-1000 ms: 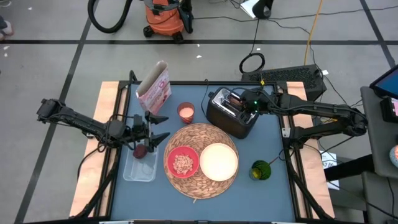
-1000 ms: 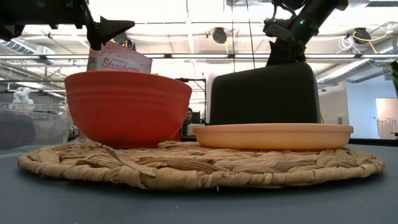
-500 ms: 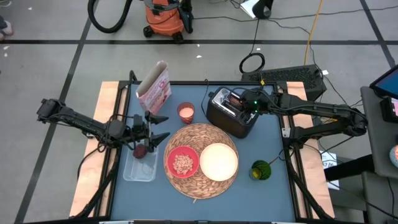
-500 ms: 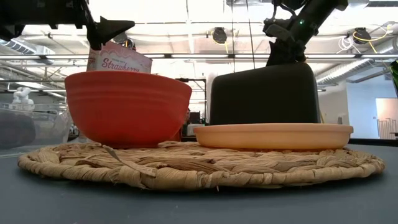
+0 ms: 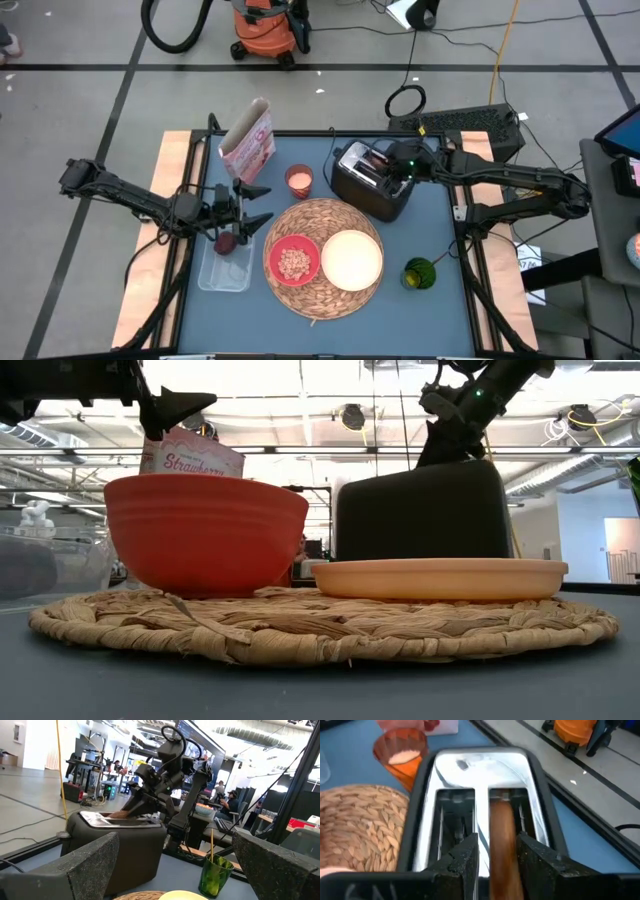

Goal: Arrange a breakfast setting
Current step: Put the bagel from the toaster to the white plate

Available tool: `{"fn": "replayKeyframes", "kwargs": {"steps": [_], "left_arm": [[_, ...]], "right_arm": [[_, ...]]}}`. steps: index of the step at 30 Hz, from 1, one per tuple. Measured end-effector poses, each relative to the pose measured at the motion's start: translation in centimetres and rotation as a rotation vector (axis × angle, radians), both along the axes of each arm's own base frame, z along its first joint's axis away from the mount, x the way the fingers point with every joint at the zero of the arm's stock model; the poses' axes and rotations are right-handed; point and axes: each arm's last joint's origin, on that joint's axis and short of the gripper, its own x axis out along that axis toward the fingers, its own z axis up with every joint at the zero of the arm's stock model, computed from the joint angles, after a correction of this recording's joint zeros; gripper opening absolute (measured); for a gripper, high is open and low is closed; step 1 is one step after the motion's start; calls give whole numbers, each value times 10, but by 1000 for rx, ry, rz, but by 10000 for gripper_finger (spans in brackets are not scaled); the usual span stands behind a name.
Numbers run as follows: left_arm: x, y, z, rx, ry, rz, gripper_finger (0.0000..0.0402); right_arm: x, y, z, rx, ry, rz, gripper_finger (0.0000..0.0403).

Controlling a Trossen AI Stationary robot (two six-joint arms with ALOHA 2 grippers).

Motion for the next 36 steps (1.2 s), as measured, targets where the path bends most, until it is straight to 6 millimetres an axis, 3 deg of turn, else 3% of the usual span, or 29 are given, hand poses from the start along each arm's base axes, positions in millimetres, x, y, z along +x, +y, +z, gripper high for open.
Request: {"fn": "replayKeyframes", "kwargs": {"steps": [27, 36], "left_arm": [[0, 0, 0, 0, 0, 0, 392], [0, 0, 0, 0, 0, 0, 392]], "right_arm": [[-3, 1, -2, -2, 49, 19, 125], [-3, 1, -3, -3, 52, 17, 74]]}}
